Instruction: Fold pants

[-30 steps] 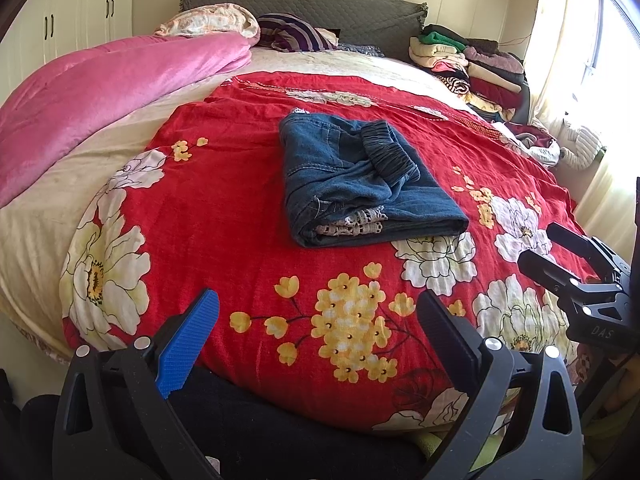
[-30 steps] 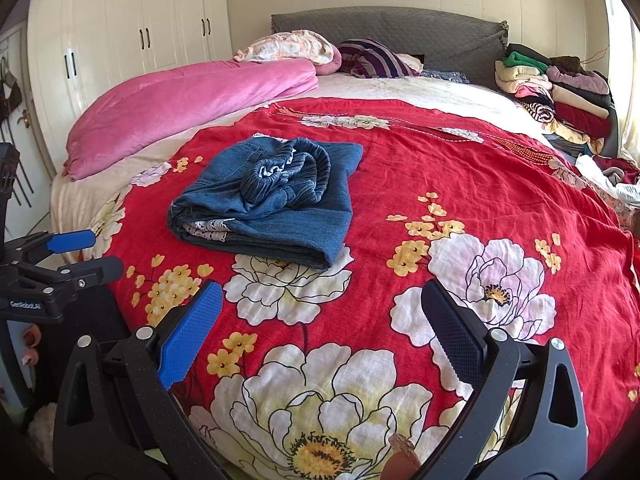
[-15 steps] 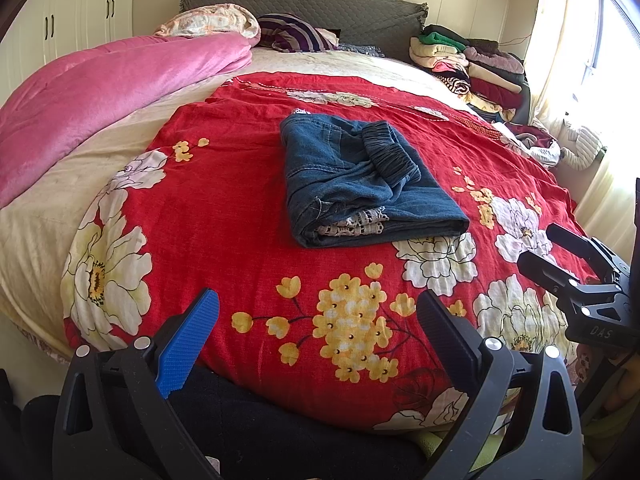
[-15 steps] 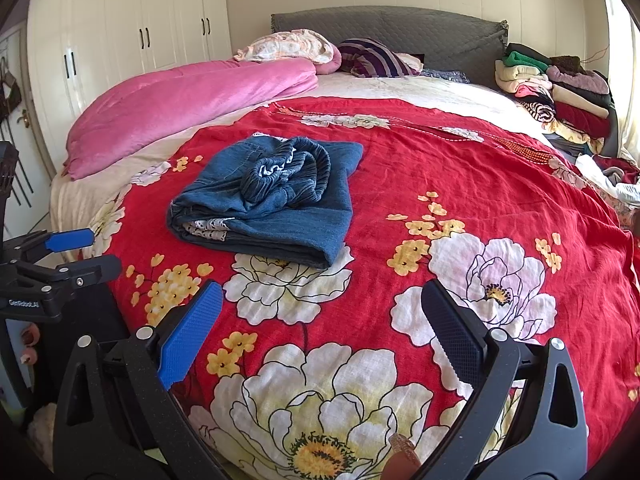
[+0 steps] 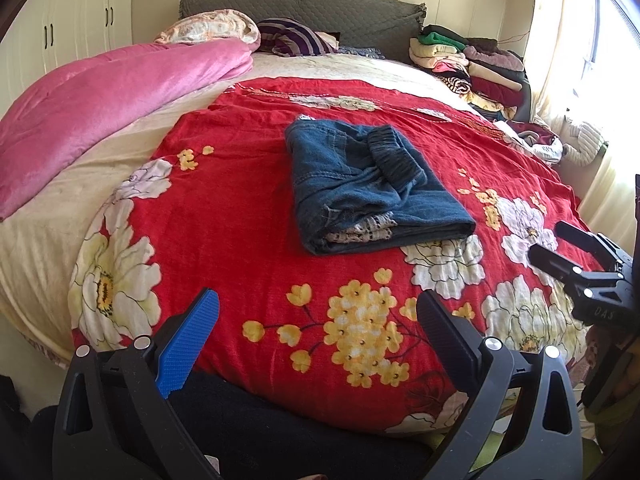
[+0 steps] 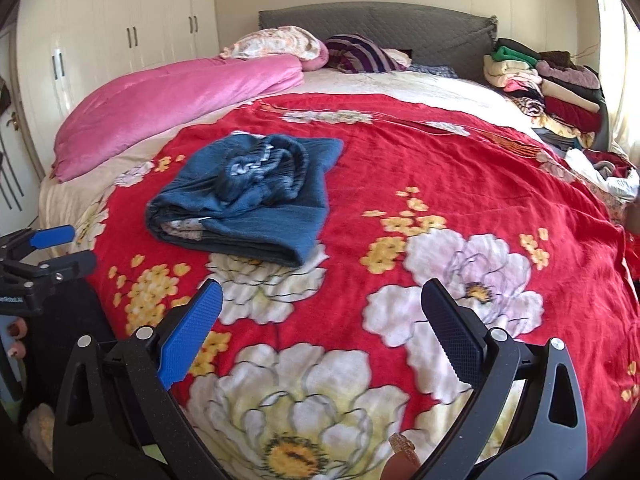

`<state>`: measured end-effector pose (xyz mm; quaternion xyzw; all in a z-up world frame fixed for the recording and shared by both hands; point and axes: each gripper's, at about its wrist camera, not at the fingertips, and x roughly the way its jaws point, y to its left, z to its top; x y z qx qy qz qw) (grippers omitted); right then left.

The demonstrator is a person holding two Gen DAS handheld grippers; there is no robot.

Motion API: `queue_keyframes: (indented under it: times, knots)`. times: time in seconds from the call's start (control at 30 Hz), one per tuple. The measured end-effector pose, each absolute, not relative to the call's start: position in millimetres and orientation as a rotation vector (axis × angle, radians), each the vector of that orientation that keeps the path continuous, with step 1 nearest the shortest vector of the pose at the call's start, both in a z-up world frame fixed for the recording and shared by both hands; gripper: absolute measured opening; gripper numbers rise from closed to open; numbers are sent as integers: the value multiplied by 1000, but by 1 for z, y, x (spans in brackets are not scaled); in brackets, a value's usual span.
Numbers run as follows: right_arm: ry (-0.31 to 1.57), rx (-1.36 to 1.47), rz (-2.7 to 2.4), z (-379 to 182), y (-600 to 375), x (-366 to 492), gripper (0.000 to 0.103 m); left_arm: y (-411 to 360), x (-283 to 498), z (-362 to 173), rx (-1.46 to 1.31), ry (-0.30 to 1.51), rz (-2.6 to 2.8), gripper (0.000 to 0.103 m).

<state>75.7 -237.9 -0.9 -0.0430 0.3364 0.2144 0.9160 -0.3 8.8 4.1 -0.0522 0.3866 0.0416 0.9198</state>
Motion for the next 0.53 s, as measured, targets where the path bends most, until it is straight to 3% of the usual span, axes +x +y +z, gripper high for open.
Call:
queue_keyframes:
  times: [0.23,0.53]
  knots:
    - [703,-38,303,8,-294,111,94,64,26,7,-165,800,236,99]
    - [827,1,-99,-16,-462,228,94,241,167,-33,-273,965,502,99]
